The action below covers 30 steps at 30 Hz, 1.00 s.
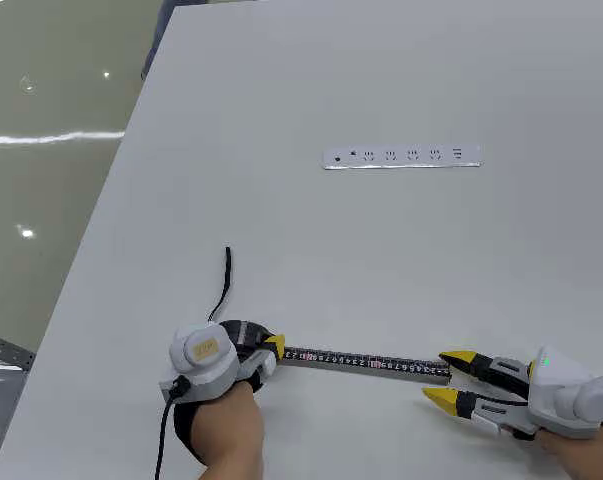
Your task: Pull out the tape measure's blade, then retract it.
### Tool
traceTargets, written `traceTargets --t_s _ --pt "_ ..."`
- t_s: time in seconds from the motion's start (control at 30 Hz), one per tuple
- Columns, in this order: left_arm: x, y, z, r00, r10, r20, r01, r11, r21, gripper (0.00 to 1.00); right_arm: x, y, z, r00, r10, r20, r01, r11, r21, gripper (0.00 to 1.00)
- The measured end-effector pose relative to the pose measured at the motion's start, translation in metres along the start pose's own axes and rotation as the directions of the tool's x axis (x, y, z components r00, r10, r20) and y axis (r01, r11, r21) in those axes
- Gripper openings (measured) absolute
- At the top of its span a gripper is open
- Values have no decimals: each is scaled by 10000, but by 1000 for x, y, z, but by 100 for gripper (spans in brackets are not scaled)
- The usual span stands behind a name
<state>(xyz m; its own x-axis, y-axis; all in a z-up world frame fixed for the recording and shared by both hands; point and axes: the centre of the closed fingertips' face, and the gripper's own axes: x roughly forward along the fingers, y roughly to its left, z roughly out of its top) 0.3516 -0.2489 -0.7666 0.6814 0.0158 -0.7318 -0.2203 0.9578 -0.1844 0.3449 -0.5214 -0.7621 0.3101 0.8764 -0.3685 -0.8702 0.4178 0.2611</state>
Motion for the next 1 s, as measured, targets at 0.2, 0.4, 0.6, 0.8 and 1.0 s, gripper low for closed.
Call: traceTargets --t_s 0.2,0.4,0.6,0.8,1.0 --pt "0 0 0 10000 14 -6 -14 10000 15 66 1 -1 -2 10000 21 -38 -21 10000 -30 34" --pt "1 1 0 10000 -8 7 8 10000 -6 66 1 -3 -3 10000 38 -84 -38 10000 15 33" --pt "0 0 0 10000 -32 31 32 10000 -34 66 0 -3 -5 9998 40 -204 -40 10000 15 30" --pt "0 0 -1 10000 -35 23 35 10000 -40 66 -1 -7 -8 9998 9 -206 -8 10000 31 25" --pt "0 0 -1 10000 -38 48 38 10000 -59 66 -1 -8 -7 9998 -4 -187 5 10000 46 23"
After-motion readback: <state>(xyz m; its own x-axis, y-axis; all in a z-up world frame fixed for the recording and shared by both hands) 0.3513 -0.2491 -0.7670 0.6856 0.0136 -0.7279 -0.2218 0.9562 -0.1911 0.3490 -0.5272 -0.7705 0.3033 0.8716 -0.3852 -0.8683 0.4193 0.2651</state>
